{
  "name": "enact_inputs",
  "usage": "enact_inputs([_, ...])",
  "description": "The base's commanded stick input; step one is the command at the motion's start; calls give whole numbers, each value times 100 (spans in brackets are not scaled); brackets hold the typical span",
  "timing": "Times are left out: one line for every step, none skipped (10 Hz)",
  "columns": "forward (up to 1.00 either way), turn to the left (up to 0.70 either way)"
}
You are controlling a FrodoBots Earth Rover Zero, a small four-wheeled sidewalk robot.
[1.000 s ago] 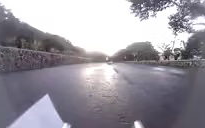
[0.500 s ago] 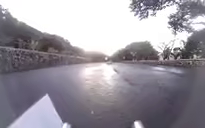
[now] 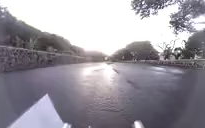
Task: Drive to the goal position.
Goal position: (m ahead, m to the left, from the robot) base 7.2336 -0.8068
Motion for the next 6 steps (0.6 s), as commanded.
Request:
enact_inputs([50, -14])
enact_inputs([50, 0])
enact_inputs([50, 0])
enact_inputs([50, 0])
enact_inputs([50, 0])
enact_inputs([50, 0])
